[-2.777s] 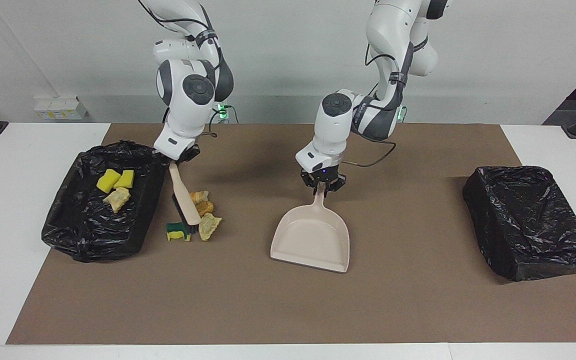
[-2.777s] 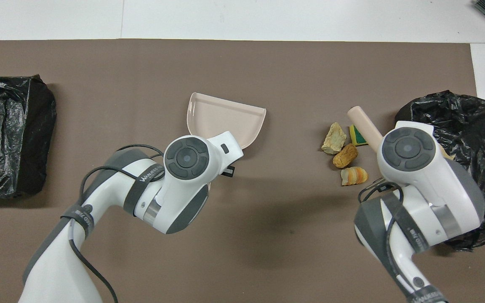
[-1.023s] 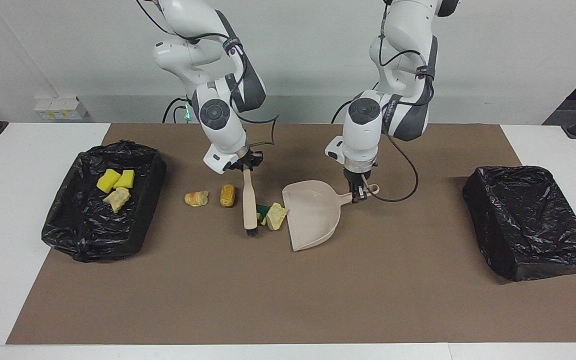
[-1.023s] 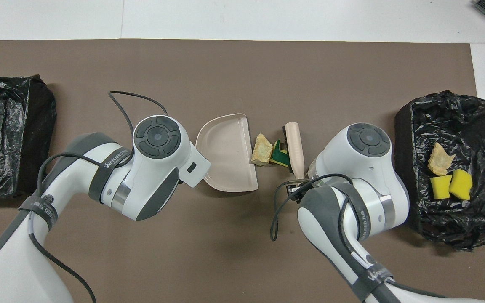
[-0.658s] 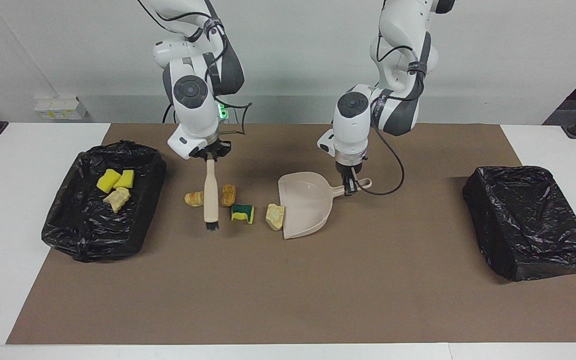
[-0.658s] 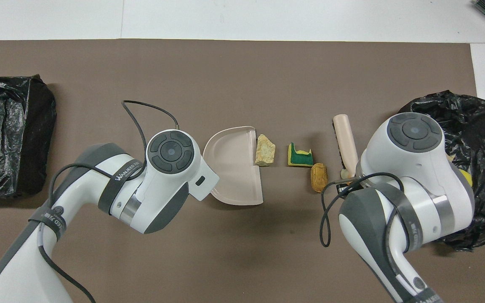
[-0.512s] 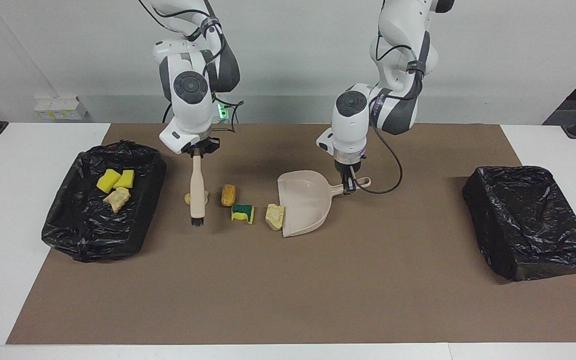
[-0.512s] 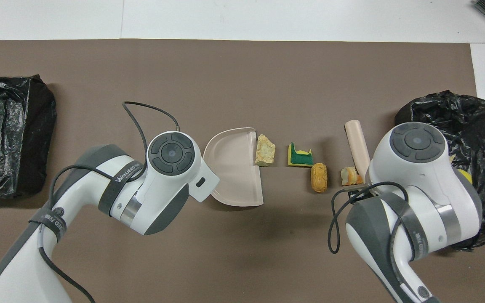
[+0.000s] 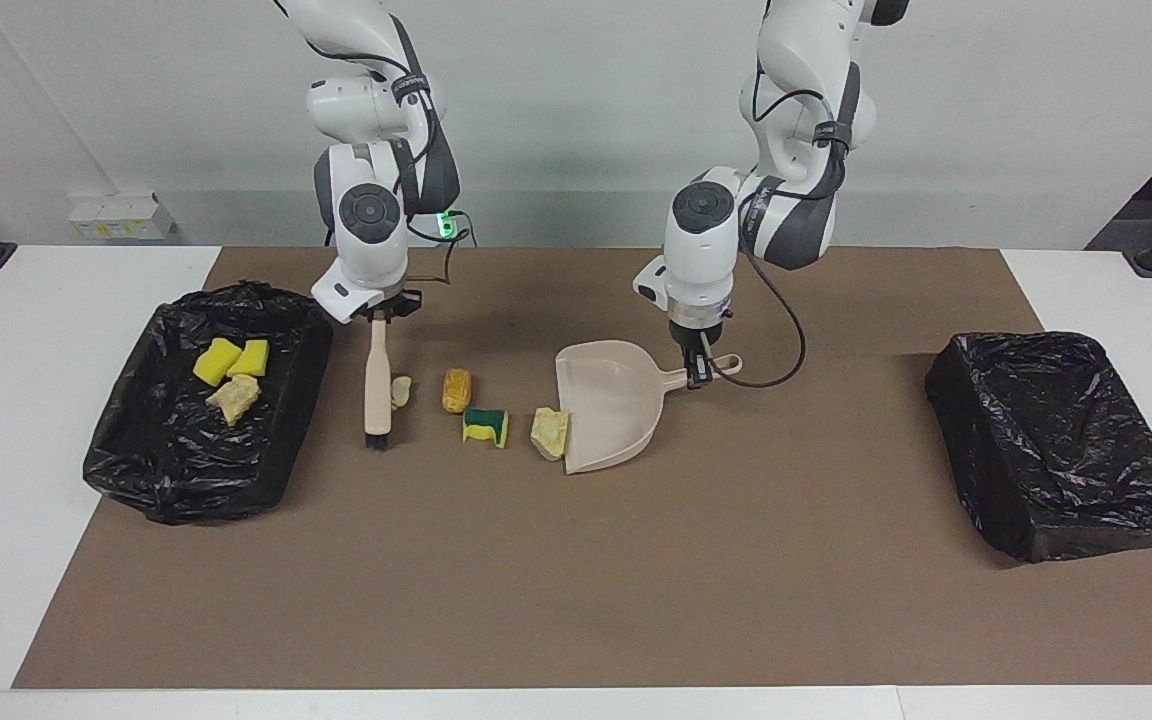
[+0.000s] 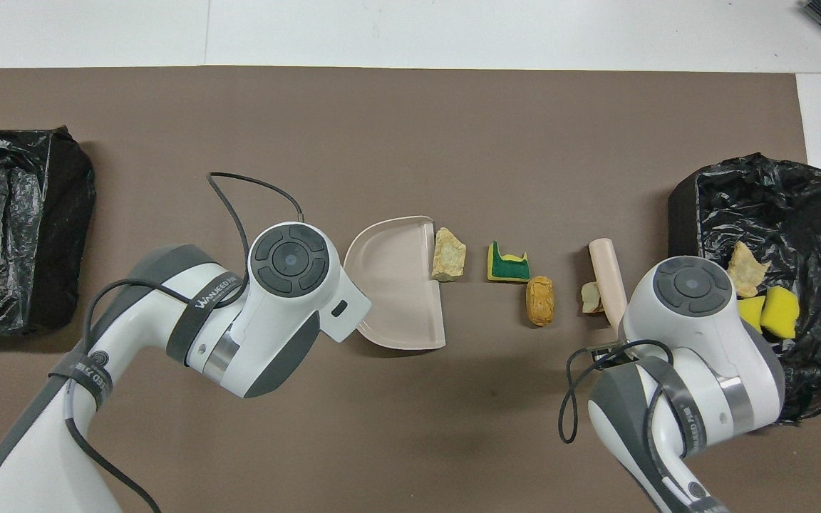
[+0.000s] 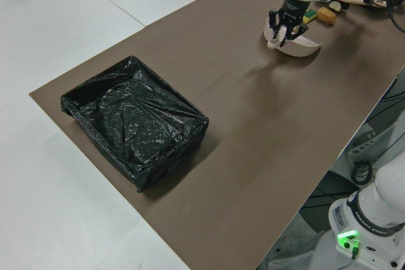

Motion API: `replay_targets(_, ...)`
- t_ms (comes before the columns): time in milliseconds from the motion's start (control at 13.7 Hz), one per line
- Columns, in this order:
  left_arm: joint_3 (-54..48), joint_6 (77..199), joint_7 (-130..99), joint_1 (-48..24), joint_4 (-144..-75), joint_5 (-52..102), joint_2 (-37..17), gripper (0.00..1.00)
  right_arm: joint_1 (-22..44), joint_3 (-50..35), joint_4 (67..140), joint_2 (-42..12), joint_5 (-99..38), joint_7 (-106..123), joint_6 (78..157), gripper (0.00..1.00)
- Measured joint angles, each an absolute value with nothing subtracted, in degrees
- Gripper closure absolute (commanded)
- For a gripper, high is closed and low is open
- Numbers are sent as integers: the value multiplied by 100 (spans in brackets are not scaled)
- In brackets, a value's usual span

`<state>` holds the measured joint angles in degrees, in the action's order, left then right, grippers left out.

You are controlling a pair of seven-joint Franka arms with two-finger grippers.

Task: Sweep and dump trash in bin
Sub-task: 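Sweep the bread and sponge into the dustpan with the right gripper's brush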

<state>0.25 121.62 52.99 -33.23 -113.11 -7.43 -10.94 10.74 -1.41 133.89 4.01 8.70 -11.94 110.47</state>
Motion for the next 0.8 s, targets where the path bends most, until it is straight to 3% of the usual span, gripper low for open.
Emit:
replay_targets(365, 25, 12163, 5299, -3323, -11315, -743, -1093, 100, 1775, -194, 13254, 114, -1004, -1336, 11726, 100)
replay_targets(804, 25, 12163, 5299, -3326, -11332, -743, -1086, 100, 2178, -220, 12762, -222, -2608, -1344, 12178, 100)
